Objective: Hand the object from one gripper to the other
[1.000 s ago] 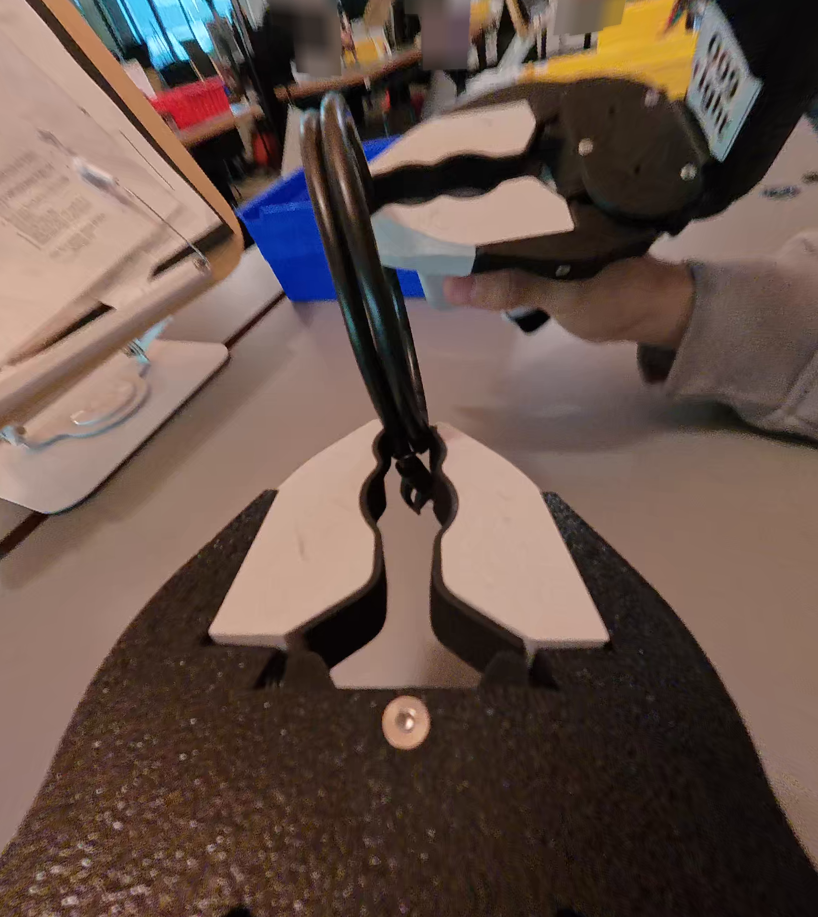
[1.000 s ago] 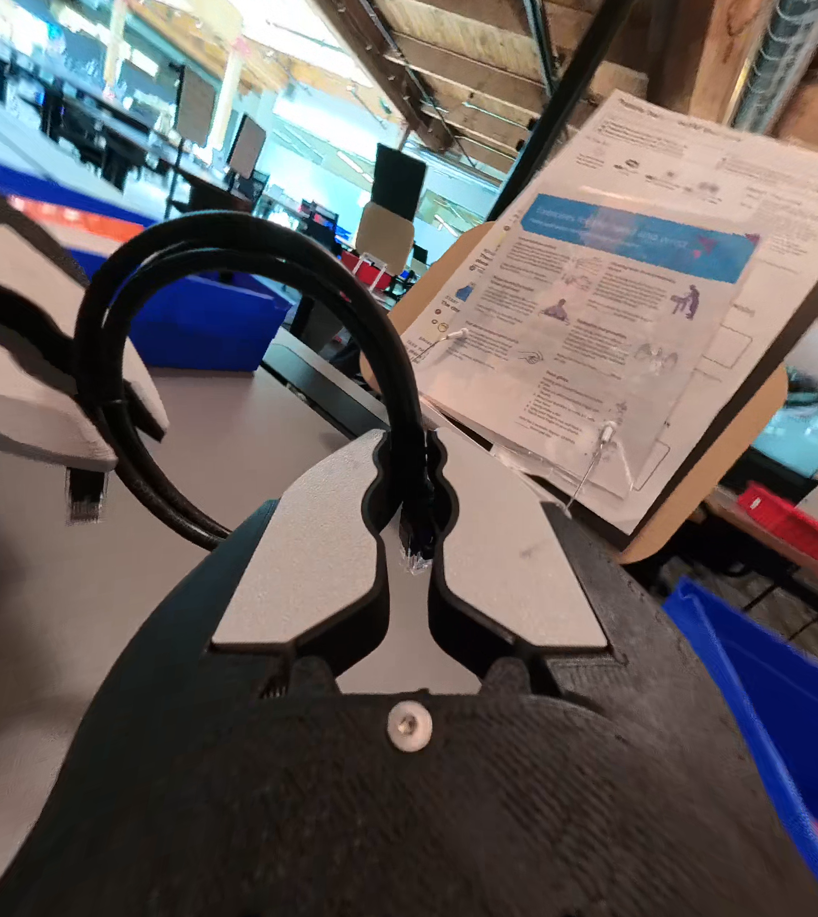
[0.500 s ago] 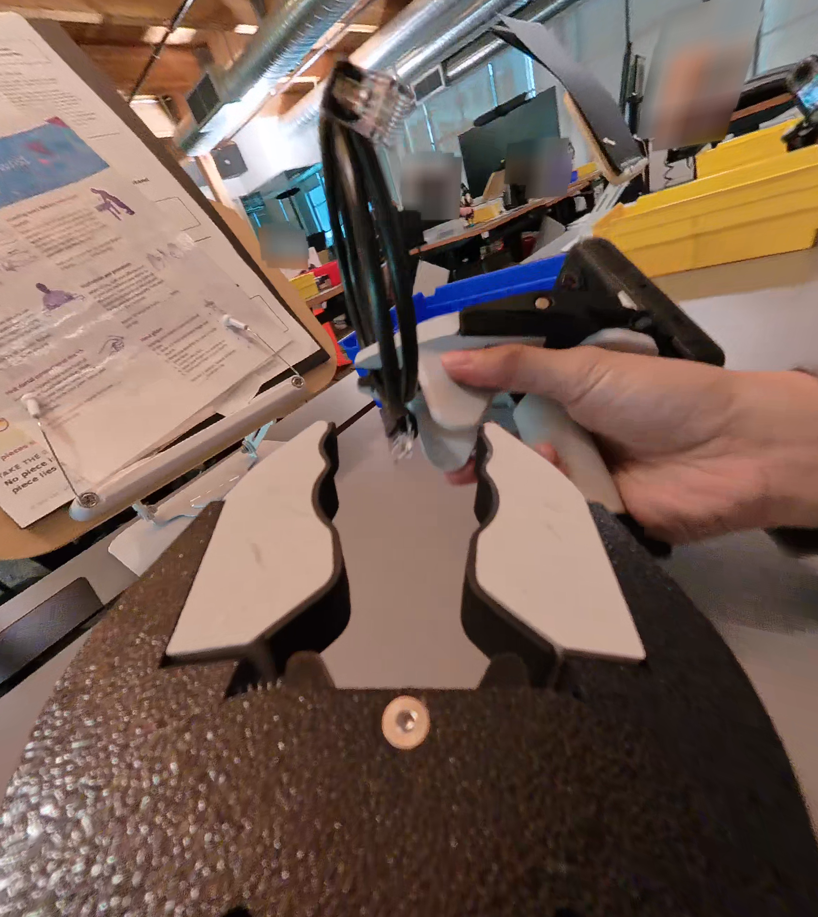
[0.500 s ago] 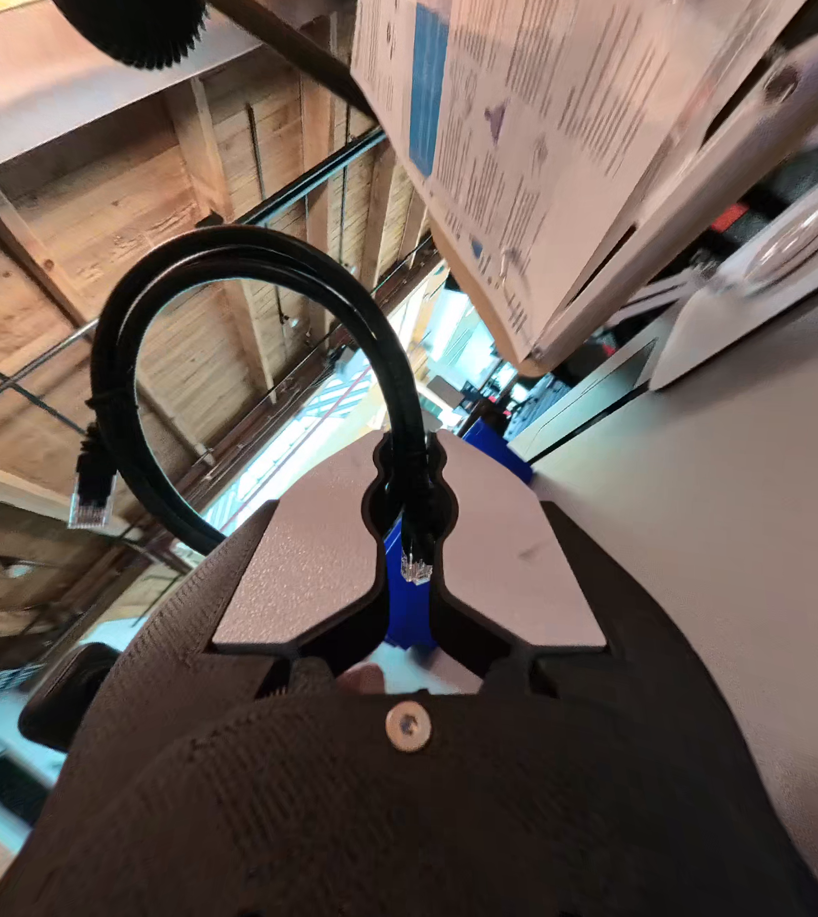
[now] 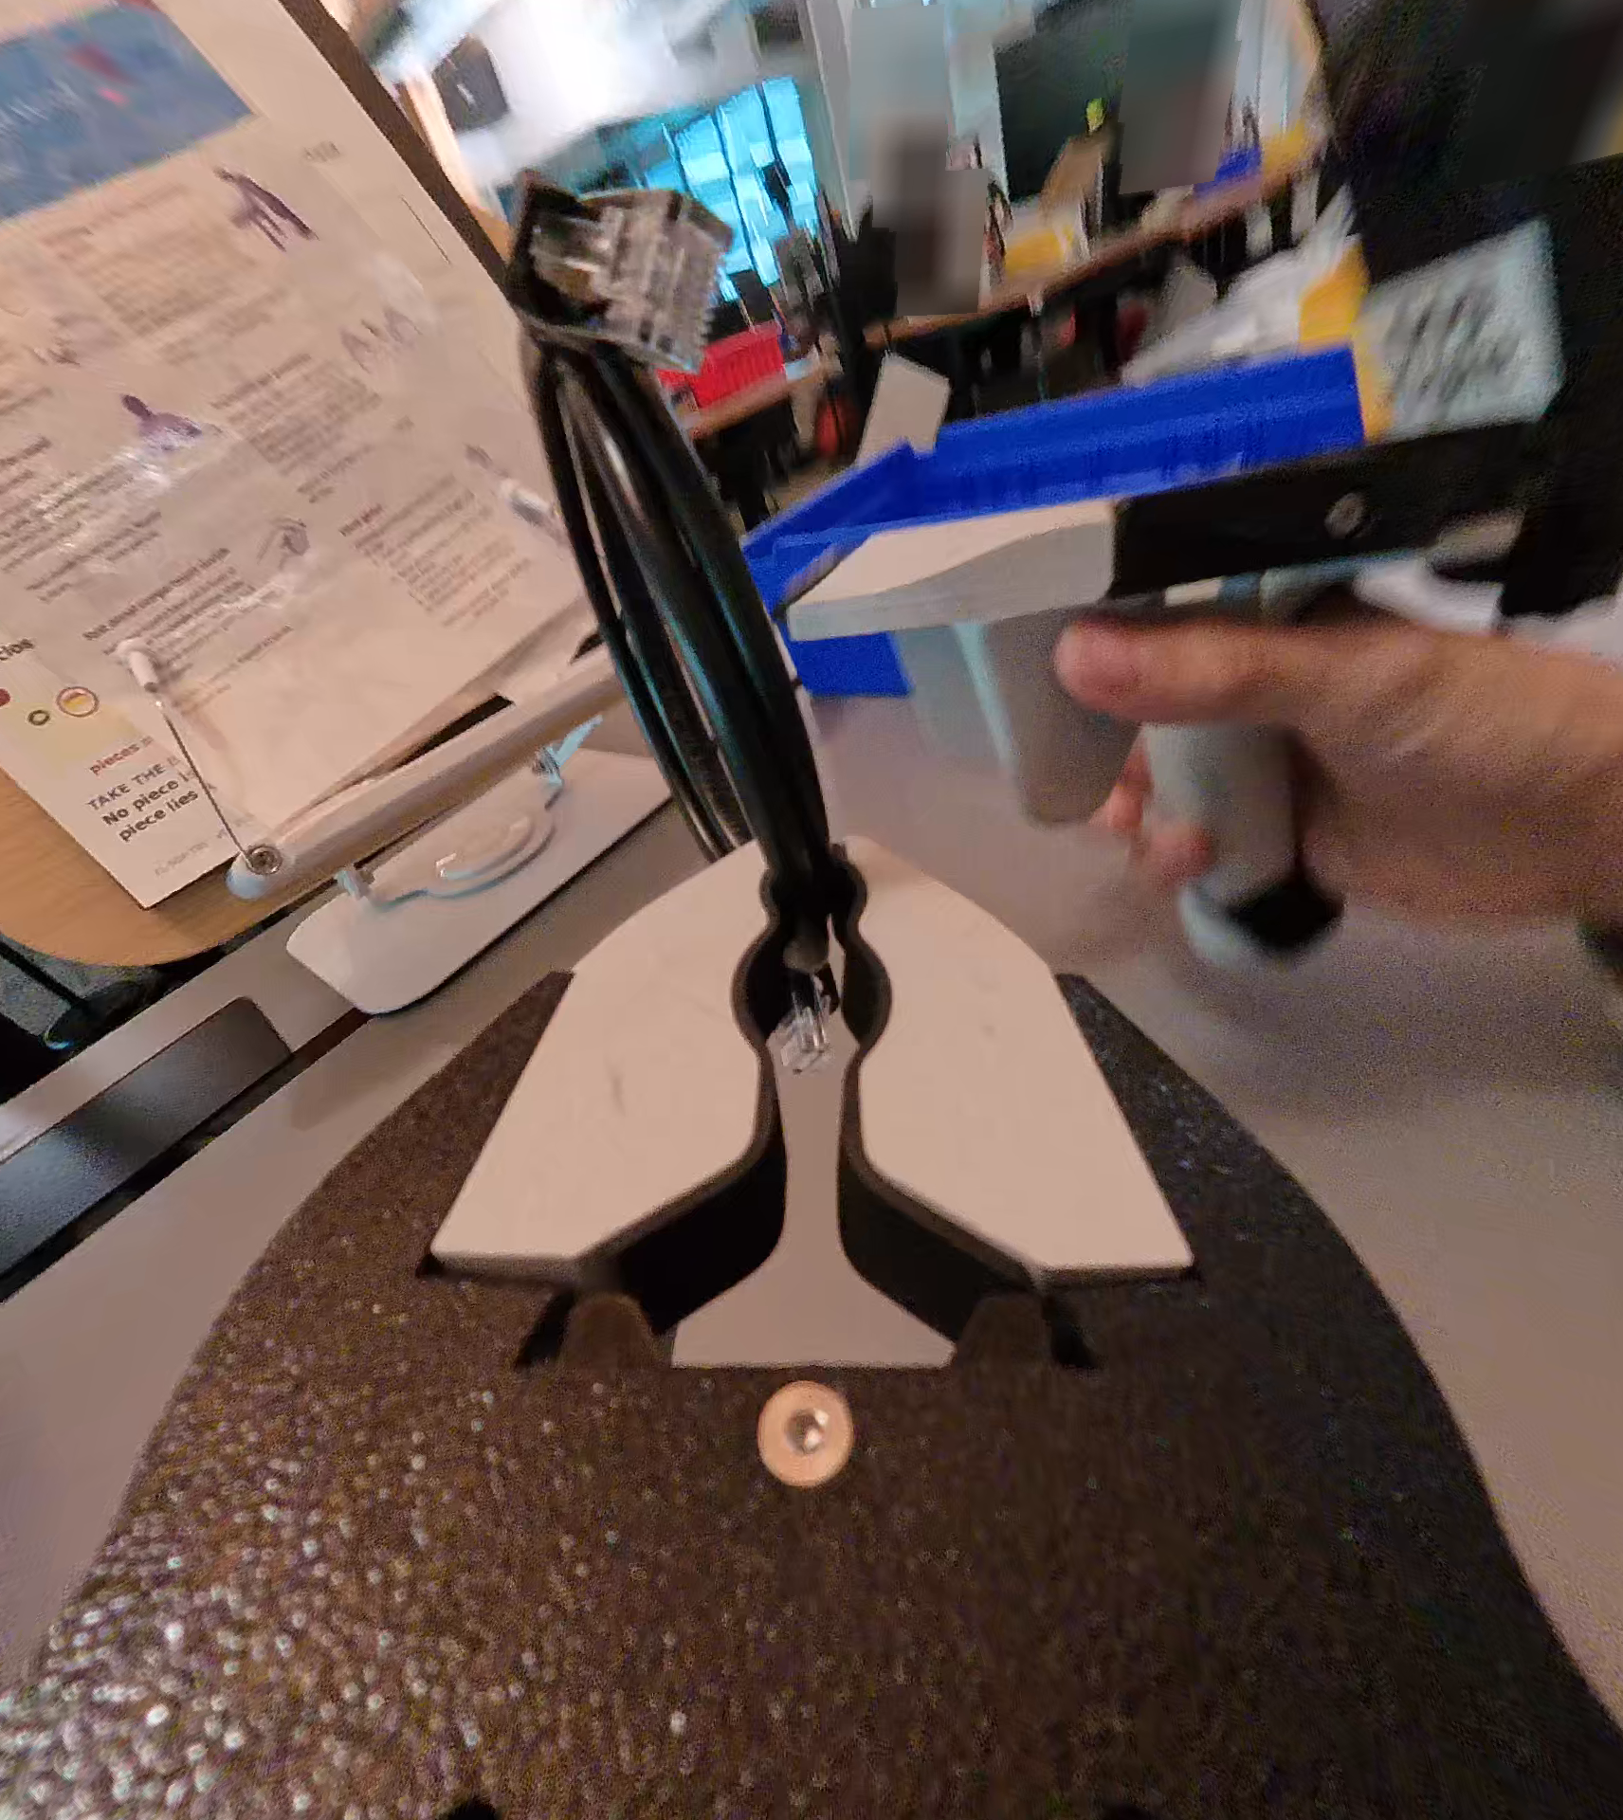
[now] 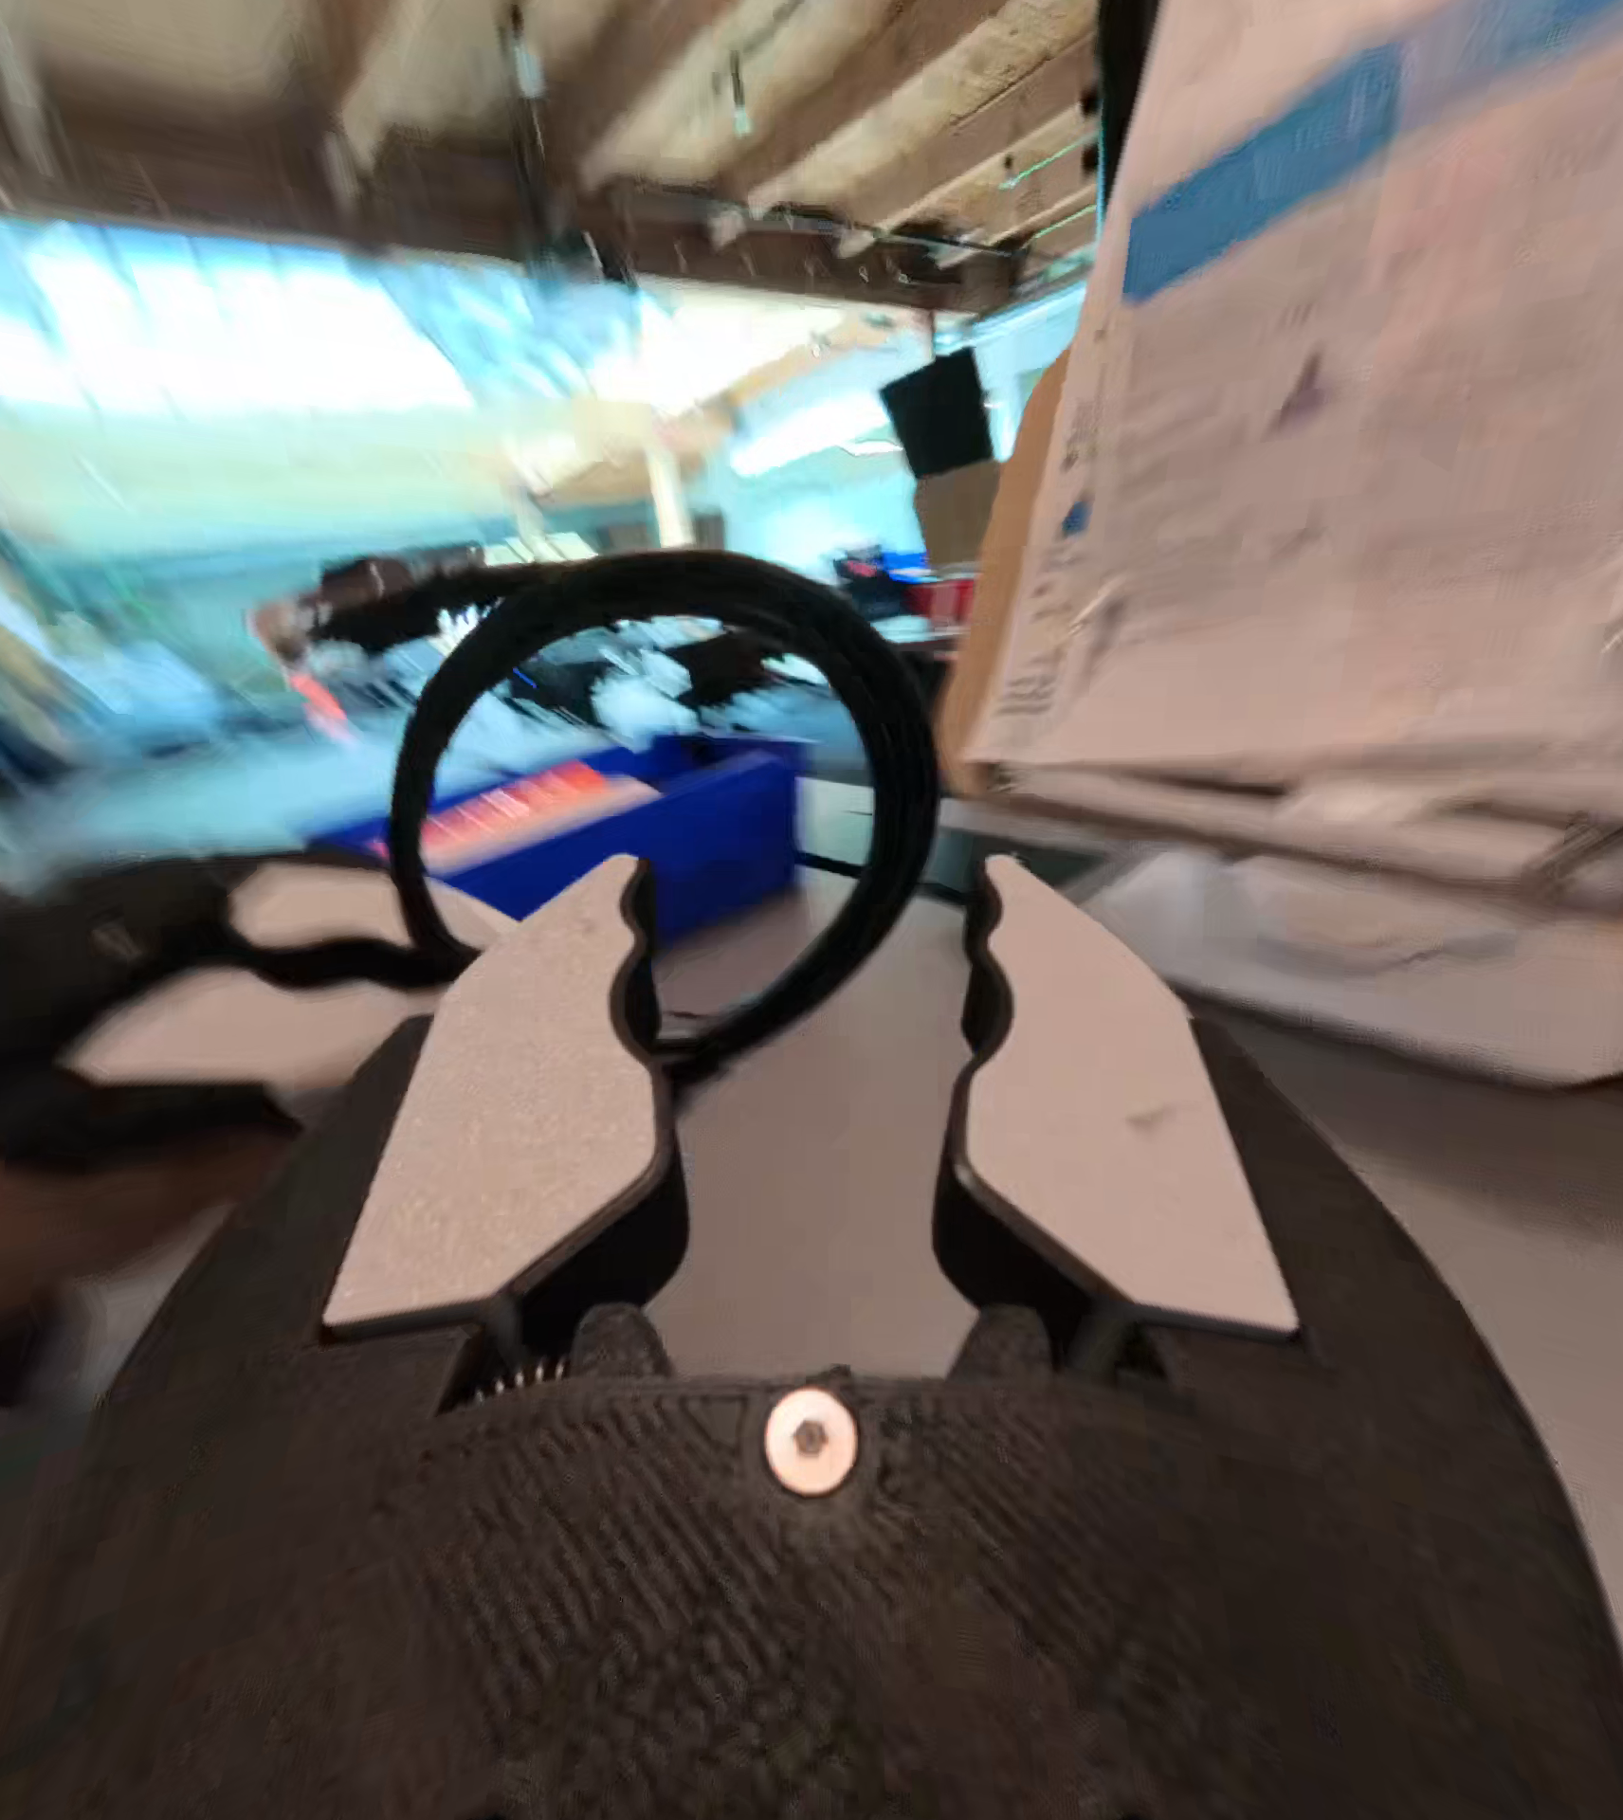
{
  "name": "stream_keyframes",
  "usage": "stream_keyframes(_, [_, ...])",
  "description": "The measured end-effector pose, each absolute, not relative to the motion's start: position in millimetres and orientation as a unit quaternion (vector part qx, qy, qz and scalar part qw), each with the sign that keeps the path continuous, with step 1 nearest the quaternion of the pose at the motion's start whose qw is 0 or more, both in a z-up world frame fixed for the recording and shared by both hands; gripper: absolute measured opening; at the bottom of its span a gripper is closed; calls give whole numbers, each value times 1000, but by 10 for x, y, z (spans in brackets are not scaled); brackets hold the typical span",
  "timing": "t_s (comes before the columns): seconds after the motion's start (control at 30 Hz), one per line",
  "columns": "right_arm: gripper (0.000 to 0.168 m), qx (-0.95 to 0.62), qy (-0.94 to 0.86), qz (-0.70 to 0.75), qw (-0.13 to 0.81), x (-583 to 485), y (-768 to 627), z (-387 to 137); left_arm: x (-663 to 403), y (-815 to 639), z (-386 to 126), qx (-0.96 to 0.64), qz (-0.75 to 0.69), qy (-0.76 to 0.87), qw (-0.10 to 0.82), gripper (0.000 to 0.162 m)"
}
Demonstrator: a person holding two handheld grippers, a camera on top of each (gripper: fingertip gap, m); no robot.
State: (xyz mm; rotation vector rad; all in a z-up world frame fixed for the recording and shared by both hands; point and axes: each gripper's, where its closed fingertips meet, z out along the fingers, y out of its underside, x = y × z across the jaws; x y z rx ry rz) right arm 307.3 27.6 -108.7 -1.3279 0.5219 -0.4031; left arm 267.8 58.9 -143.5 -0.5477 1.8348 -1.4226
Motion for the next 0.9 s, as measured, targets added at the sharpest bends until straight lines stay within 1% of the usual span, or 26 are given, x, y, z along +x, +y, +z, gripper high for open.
stream_keyframes(0.07, [70, -638, 157, -371, 656, 3076, 113, -985, 2655, 622, -1497, -195, -525, 746, 361, 5])
stream_keyframes(0.13, [66, -628, 73, -511, 582, 3008, 39, -886, 2607, 609, -1555, -174, -508, 770, 345, 5])
stream_keyframes(0.17, [65, -618, 43, -557, 552, 2978, 35, -863, 2580, 591, -1591, -164, -501, 781, 335, 5])
stream_keyframes(0.23, [66, -616, -1, -595, 517, 2919, 111, -874, 2531, 549, -1668, -142, -482, 801, 326, 5])
stream_keyframes(0.3, [65, -600, -28, -628, 495, 2864, 162, -850, 2495, 509, -1730, -120, -461, 816, 327, 5])
stream_keyframes(0.33, [62, -594, -39, -643, 482, 2851, 173, -848, 2477, 485, -1753, -110, -455, 822, 325, 5])
stream_keyframes(0.37, [55, -596, -50, -650, 468, 2849, 188, -873, 2456, 460, -1766, -101, -452, 825, 323, 5])
stream_keyframes(0.4, [44, -602, -60, -649, 461, 2849, 204, -910, 2441, 438, -1769, -95, -453, 826, 322, 5])
stream_keyframes(0.47, [18, -607, -66, -643, 462, 2839, 213, -941, 2427, 418, -1760, -92, -457, 825, 320, 5])
stream_keyframes(0.57, [15, -615, -48, -638, 460, 2870, 199, -940, 2440, 429, -1698, -101, -475, 813, 322, 5])
stream_keyframes(0.7, [13, -627, 27, -601, 495, 2971, 127, -937, 2493, 474, -1462, -113, -529, 756, 369, 8])
stream_keyframes(0.73, [12, -626, 58, -581, 517, 2998, 99, -928, 2503, 491, -1375, -123, -550, 734, 379, 12])
stream_keyframes(0.8, [11, -610, 147, -514, 585, 3064, 23, -893, 2531, 531, -1279, -145, -575, 709, 382, 32])
stream_keyframes(0.87, [12, -589, 241, -407, 656, 3134, -31, -914, 2564, 557, -1247, -164, -591, 693, 378, 50])
stream_keyframes(0.9, [11, -568, 284, -341, 694, 3157, -43, -938, 2572, 550, -1243, -172, -601, 686, 371, 56])
